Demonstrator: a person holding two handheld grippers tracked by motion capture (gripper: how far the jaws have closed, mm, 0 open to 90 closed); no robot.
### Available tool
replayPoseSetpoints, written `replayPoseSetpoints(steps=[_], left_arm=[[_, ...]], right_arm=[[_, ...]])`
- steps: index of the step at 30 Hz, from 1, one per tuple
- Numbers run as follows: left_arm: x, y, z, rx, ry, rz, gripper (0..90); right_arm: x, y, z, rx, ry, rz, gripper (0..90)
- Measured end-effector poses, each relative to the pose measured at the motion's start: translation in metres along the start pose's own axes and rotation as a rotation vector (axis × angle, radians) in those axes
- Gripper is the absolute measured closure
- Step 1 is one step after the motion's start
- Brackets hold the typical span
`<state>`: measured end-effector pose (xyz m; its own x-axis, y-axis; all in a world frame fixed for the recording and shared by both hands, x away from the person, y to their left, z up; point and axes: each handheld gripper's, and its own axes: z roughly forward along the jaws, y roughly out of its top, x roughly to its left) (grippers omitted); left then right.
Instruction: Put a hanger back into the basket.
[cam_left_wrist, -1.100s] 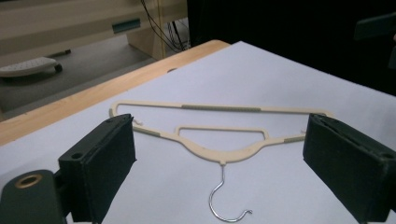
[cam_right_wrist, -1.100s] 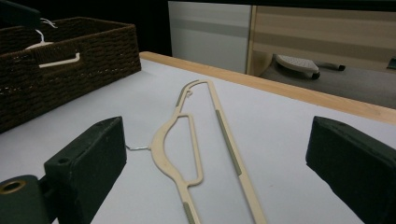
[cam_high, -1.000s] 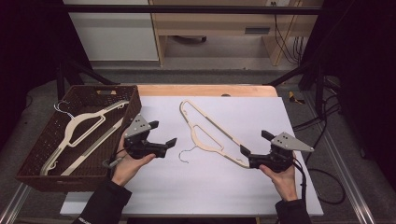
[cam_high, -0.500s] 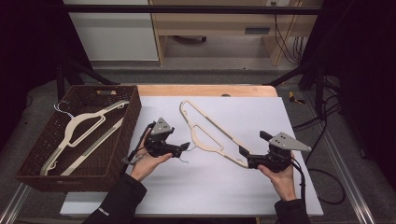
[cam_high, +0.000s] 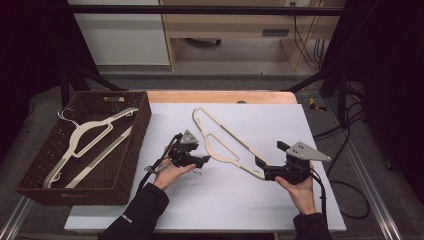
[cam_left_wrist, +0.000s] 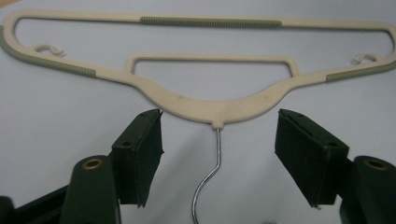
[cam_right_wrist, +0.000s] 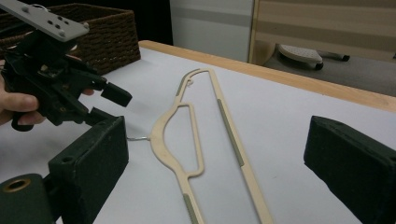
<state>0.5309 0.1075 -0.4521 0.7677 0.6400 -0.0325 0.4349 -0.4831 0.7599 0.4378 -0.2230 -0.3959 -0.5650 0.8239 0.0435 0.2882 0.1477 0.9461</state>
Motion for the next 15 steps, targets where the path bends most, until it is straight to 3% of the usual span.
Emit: replayPoseSetpoints(steps=[6, 15], left_arm=[[0.0, -0.003, 0.014, 0.04, 0.009, 0.008, 40.9], [-0.005, -0.004, 0.026, 0.06, 0.03, 0.021, 56.2]], right_arm=[[0.0, -0.001, 0.001, 0.004, -0.002, -0.001, 6.7], [0.0, -0.001, 0.002, 0.003, -0.002, -0.001, 6.7]])
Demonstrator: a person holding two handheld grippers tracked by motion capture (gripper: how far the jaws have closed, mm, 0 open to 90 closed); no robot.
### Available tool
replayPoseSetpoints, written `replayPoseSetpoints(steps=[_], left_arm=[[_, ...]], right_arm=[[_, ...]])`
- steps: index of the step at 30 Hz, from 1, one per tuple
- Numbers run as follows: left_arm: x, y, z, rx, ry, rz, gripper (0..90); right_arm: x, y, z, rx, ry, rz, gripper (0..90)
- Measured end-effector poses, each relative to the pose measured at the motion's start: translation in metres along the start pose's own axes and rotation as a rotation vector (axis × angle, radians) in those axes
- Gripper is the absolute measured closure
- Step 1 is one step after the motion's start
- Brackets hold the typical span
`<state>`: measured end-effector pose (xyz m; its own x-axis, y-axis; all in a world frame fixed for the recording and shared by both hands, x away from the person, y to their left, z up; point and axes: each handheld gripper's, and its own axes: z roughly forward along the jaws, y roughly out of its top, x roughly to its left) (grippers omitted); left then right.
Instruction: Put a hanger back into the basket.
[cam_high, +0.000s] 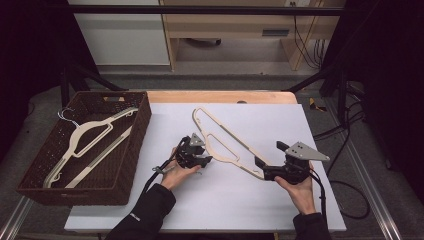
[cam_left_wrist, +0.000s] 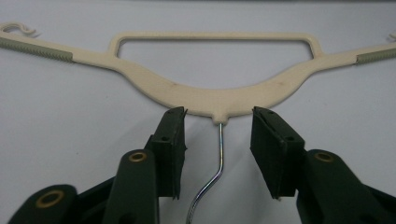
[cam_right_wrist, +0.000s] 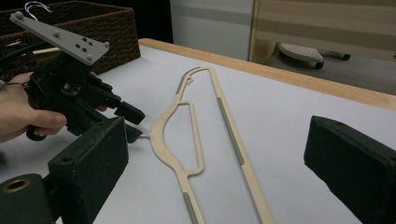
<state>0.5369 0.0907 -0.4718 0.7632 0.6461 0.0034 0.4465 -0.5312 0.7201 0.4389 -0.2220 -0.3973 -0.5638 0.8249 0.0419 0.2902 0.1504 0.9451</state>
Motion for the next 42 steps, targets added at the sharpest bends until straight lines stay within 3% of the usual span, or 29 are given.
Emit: replayPoseSetpoints(steps=[8, 16, 22, 33, 39, 42], left_arm=[[-0.002, -0.001, 0.003, 0.033, 0.021, -0.013, 67.7], [-0.003, -0.001, 0.003, 0.044, 0.035, -0.054, 79.7], [-0.003, 0.001, 0.002, 0.071, 0.026, -0.029, 88.3], [-0.003, 0.005, -0.003, 0.097, -0.003, 0.02, 88.8], [-0.002, 0.011, -0.02, 0.073, -0.013, 0.022, 88.9], [-0.002, 0.014, -0.027, 0.085, -0.012, 0.031, 88.9]], right_arm=[[0.0, 0.0, 0.0, 0.004, -0.002, 0.0, 6.7], [0.0, 0.0, 0.0, 0.003, -0.001, 0.001, 6.7], [0.001, -0.001, 0.004, 0.012, 0.003, -0.002, 6.7], [0.001, -0.002, 0.016, 0.038, 0.02, -0.011, 7.6], [0.008, -0.001, 0.029, 0.061, 0.044, -0.025, 9.4], [0.012, 0.0, 0.037, 0.069, 0.062, -0.039, 10.0]])
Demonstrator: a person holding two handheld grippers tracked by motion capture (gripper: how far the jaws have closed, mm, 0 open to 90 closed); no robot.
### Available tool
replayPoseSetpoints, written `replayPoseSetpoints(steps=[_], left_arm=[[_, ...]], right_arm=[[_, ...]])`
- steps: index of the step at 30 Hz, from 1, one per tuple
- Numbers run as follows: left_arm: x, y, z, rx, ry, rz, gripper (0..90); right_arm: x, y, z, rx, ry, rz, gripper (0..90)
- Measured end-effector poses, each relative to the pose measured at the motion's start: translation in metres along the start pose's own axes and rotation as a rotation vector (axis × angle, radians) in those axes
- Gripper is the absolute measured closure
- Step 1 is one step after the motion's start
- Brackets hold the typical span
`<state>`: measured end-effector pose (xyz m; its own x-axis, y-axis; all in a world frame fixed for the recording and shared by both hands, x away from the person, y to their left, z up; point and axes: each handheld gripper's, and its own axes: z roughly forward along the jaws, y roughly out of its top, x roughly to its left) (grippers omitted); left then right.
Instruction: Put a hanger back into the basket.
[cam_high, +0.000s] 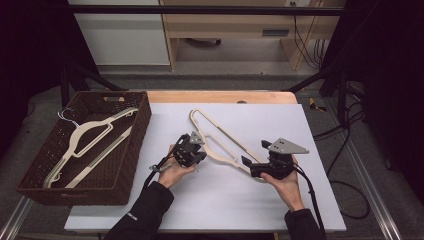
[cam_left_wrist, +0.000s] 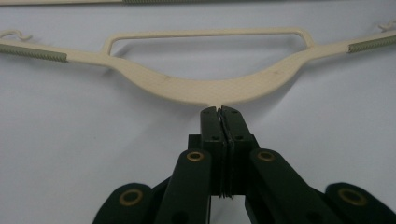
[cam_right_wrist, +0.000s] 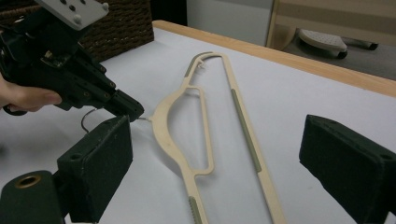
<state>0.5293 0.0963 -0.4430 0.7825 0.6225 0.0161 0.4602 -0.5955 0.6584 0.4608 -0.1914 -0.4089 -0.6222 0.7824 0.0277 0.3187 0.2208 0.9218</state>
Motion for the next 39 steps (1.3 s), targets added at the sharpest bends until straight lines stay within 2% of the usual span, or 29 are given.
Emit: replayPoseSetpoints(steps=[7, 18, 22, 24, 28, 33, 39], left_arm=[[-0.002, 0.006, -0.01, 0.005, 0.006, 0.001, 88.9], [-0.006, 0.015, -0.023, 0.02, 0.007, -0.002, 88.9], [-0.005, 0.017, -0.027, 0.008, -0.008, -0.009, 88.9], [-0.006, 0.018, -0.027, 0.008, 0.0, -0.007, 88.9], [-0.007, 0.02, -0.029, 0.005, 0.004, -0.009, 88.9], [-0.008, 0.022, -0.031, 0.01, 0.003, 0.002, 88.9], [-0.009, 0.022, -0.032, 0.008, -0.002, -0.008, 88.9]], right_arm=[[0.013, 0.004, 0.028, 0.029, 0.03, -0.022, 11.4], [0.031, 0.0, 0.073, 0.117, 0.066, -0.06, 15.2], [0.035, -0.004, 0.082, 0.149, 0.068, -0.084, 17.6], [0.036, -0.007, 0.086, 0.162, 0.063, -0.093, 18.2], [0.038, -0.012, 0.092, 0.186, 0.048, -0.103, 25.0], [0.04, -0.015, 0.096, 0.196, 0.064, -0.117, 35.1], [0.042, -0.018, 0.1, 0.216, 0.091, -0.148, 56.0]])
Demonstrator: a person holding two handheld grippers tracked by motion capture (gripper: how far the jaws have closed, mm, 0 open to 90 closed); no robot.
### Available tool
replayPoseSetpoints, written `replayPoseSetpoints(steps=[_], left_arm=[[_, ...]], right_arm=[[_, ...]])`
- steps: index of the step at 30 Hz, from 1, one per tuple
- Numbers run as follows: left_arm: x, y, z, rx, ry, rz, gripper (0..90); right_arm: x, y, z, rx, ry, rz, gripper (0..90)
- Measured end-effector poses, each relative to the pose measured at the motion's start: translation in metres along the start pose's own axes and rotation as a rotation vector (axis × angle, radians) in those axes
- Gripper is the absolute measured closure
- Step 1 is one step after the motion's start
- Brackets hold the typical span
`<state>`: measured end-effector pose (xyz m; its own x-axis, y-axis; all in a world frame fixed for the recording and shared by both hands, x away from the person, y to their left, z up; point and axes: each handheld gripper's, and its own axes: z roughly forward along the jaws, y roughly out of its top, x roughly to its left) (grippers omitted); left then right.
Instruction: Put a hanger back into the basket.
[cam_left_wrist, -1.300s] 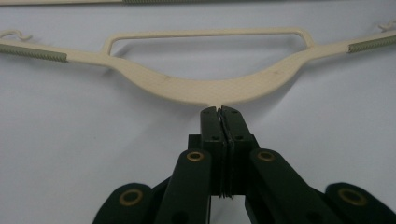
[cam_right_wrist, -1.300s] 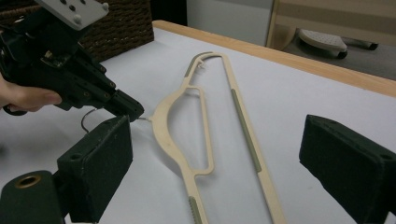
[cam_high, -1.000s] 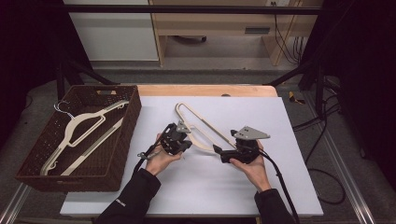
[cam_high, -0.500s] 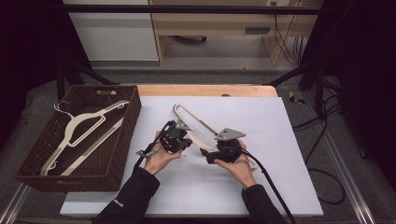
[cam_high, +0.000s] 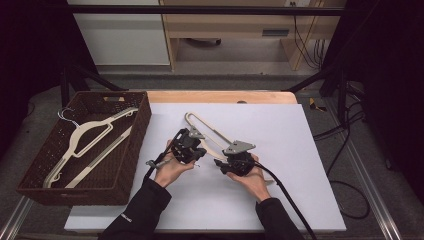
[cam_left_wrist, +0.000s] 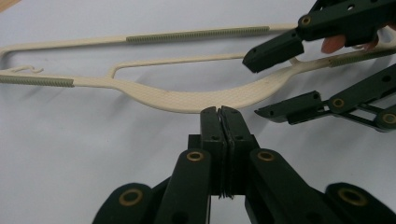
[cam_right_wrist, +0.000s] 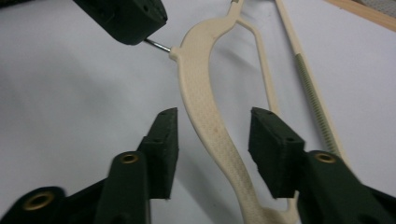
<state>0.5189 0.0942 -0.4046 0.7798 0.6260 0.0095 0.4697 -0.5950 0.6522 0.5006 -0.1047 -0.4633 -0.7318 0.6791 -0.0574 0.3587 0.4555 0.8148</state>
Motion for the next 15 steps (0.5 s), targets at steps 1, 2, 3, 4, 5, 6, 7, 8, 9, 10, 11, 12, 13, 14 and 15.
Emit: replayPoseSetpoints(steps=[1, 2, 3, 4, 5, 6, 7, 8, 9, 10, 11, 12, 13, 14, 15], left_arm=[[-0.0007, -0.0001, -0.0001, -0.004, -0.005, -0.005, 88.9], [-0.0006, -0.0001, -0.0005, -0.001, -0.003, 0.004, 88.8], [-0.0012, -0.0002, -0.0005, 0.002, -0.002, 0.006, 88.9], [-0.0017, -0.0003, -0.0006, 0.003, 0.0, 0.005, 88.9], [-0.0019, -0.0005, -0.0007, 0.002, 0.0, 0.004, 88.8], [-0.0019, -0.0005, -0.0007, 0.002, -0.001, 0.002, 88.8], [-0.0019, -0.0006, -0.0008, 0.002, -0.001, 0.002, 88.8], [-0.0021, -0.0007, -0.0007, 0.003, -0.004, -0.003, 88.8], [-0.0019, -0.0008, -0.0004, 0.0, -0.007, -0.005, 88.8], [-0.0021, -0.0008, -0.0006, 0.001, -0.005, -0.004, 88.8], [-0.0019, -0.0009, -0.0004, -0.003, -0.007, -0.007, 88.8], [-0.0018, -0.0008, -0.0007, -0.003, -0.008, -0.009, 88.8], [-0.0018, -0.0007, -0.0008, -0.003, -0.008, -0.009, 88.8], [-0.0017, -0.0007, -0.001, -0.004, -0.008, -0.008, 88.8], [-0.0013, -0.0006, -0.0014, -0.005, -0.011, -0.006, 88.8]], right_arm=[[-0.0001, -0.0007, 0.0007, -0.003, 0.004, -0.01, 58.9], [0.0004, -0.0011, 0.0013, 0.001, 0.005, -0.017, 62.1], [0.0003, -0.0014, 0.0018, 0.005, 0.007, -0.027, 64.4], [0.0002, -0.0016, 0.002, 0.004, 0.003, -0.032, 65.6], [-0.0002, -0.0017, 0.002, 0.006, 0.007, -0.033, 66.0], [-0.0001, -0.0018, 0.0021, 0.008, 0.007, -0.038, 66.4], [0.0003, -0.0019, 0.0021, 0.008, 0.003, -0.051, 66.9], [0.0005, -0.0021, 0.0022, 0.009, 0.002, -0.061, 67.1], [0.0006, -0.0023, 0.0025, 0.009, -0.004, -0.068, 67.3], [0.0006, -0.0024, 0.0026, 0.008, -0.004, -0.074, 67.4], [0.001, -0.0024, 0.0026, 0.008, -0.004, -0.074, 67.5], [0.001, -0.0025, 0.0022, 0.011, -0.003, -0.082, 67.7], [0.0013, -0.0025, 0.0025, 0.008, -0.006, -0.085, 67.8], [0.0016, -0.0024, 0.0027, 0.007, -0.008, -0.088, 68.0], [0.002, -0.0024, 0.0026, 0.009, -0.01, -0.094, 68.3]])
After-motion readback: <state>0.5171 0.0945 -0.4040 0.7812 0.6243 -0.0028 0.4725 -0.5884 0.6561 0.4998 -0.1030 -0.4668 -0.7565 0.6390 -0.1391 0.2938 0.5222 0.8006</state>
